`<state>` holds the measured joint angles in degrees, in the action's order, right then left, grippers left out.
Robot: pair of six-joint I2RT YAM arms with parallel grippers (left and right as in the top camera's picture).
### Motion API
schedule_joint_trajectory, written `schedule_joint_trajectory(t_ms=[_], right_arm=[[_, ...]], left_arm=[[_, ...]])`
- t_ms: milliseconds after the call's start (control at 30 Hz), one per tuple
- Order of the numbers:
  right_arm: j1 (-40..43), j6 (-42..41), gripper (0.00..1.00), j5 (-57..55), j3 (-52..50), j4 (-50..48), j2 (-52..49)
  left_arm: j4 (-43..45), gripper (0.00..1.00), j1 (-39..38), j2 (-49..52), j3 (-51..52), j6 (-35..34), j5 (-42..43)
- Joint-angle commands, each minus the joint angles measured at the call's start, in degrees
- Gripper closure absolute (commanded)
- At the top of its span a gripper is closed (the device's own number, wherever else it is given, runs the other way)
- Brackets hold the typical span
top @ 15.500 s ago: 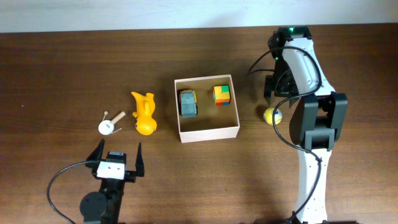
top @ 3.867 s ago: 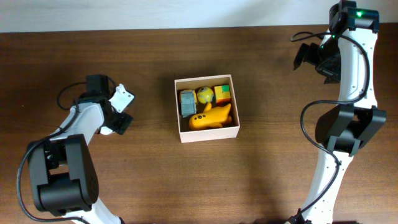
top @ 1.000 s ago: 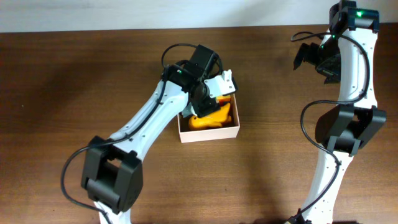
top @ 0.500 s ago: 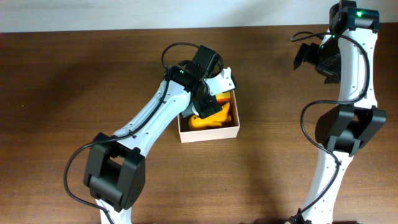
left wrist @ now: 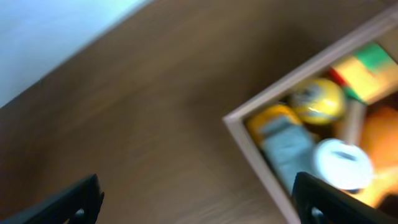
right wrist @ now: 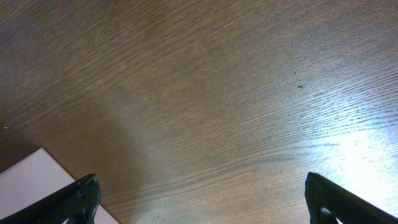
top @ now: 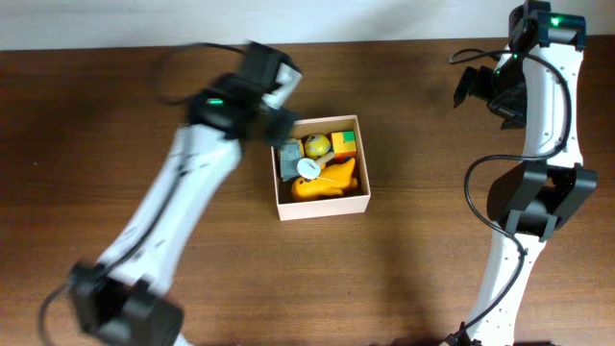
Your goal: Pack container
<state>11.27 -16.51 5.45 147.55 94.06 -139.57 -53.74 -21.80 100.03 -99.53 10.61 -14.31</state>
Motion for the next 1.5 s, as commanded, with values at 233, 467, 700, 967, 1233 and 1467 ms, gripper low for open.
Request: schedule_joint_trajectory(t_ms=[233,467,700,967,1233,1467], right_arm=[[0.39,-0.50,0.01,0.31,0.90,-0.02,0.04],[0.39,-0.50,0.01,0.31,0.90,-0.02,0.04],[0.39,-0.50,0.01,0.31,0.90,-0.02,0.04],[0.39,-0.50,0.01,0.31,0.90,-0.02,0.04],[0.39,-0.50,0.01,0.31,0.90,-0.02,0.04],[0.39,-0.50,0.01,0.31,0.90,-0.02,0.04]], left_arm=[[-9.64,0.01,13.86,-6.62,-1.36,-6.05,-3.72],[-10.01,0.01,16.35,-6.56,-1.36,-6.05,-3.69],[-9.99,0.01,16.35,-6.56,-1.36,-6.05,-3.69],[-9.99,0.01,16.46,-6.91,-1.36,-6.03,-7.15],[-10.91,0.01,16.48,-18.40,0.48,-6.08,-3.37],[4.98,0.01,18.03,-38.05,17.73,-6.05,-1.07]])
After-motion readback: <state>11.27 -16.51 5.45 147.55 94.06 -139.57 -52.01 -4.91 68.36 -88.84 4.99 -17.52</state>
